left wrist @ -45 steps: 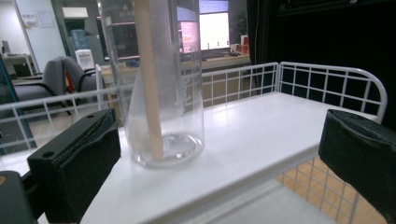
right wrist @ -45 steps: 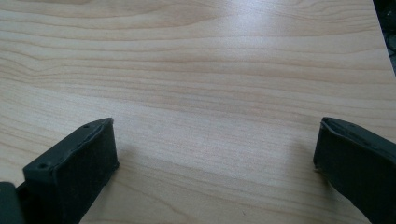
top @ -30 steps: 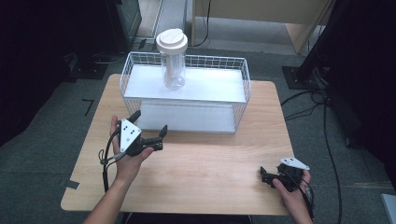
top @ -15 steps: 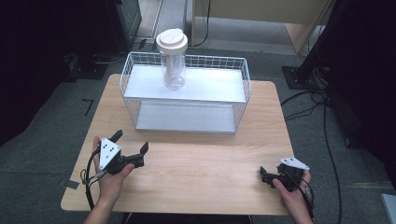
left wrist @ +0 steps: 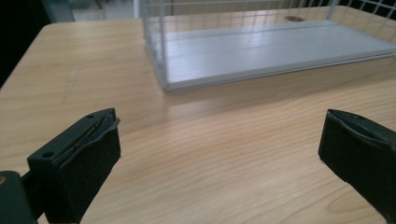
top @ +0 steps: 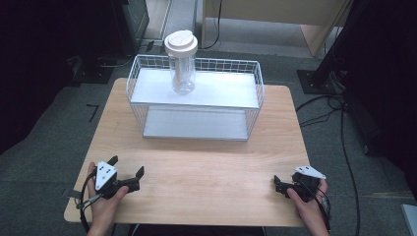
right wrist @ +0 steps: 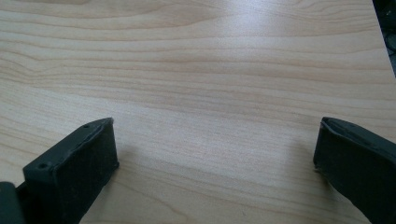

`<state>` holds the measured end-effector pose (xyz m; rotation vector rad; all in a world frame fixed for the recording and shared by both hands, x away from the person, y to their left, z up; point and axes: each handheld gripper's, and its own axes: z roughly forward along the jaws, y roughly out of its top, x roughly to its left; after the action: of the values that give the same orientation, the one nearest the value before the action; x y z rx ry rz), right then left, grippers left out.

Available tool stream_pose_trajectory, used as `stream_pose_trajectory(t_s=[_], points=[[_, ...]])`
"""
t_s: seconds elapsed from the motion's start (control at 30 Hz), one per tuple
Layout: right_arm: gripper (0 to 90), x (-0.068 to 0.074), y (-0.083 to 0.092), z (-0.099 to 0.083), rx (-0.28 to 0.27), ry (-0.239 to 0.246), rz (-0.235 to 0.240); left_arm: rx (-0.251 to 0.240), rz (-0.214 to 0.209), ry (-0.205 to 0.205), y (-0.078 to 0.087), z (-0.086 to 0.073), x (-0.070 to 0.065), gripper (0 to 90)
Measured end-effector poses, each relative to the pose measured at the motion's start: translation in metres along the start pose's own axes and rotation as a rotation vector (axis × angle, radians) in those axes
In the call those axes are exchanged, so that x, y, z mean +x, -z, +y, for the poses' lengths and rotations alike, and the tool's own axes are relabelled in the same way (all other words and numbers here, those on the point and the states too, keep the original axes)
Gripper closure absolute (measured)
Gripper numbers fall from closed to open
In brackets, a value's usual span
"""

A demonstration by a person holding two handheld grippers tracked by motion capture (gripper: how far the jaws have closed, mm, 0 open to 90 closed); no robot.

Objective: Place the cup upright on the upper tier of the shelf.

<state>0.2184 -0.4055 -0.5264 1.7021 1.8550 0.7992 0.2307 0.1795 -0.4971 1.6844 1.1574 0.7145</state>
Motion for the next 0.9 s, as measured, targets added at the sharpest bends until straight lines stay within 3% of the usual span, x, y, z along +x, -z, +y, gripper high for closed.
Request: stream_pose_trajectory(t_s=[0.17, 0.4, 0.5, 0.6, 0.9], points=[[0.0, 0.000, 0.000, 0.000, 0.000, 0.000, 0.000, 0.033, 0.042, 0.038, 0.011, -0.010, 0.020, 0.0], [0.0, 0.000, 0.000, 0.000, 0.000, 0.000, 0.000, 0.108, 0.111, 0.019, 0.015, -0.017, 0.036, 0.0], [0.0, 0.000, 0.000, 0.000, 0.000, 0.000, 0.000, 0.153, 0.120, 0.034, 0.011, -0.019, 0.036, 0.0], [0.0, 0.000, 0.000, 0.000, -0.001, 0.000, 0.000, 0.190, 0.134, 0.001, 0.008, -0.019, 0.033, 0.0], [0.0, 0.000, 0.000, 0.000, 0.000, -0.001, 0.000, 0.289, 0.169, -0.033, -0.001, -0.018, 0.030, 0.0]])
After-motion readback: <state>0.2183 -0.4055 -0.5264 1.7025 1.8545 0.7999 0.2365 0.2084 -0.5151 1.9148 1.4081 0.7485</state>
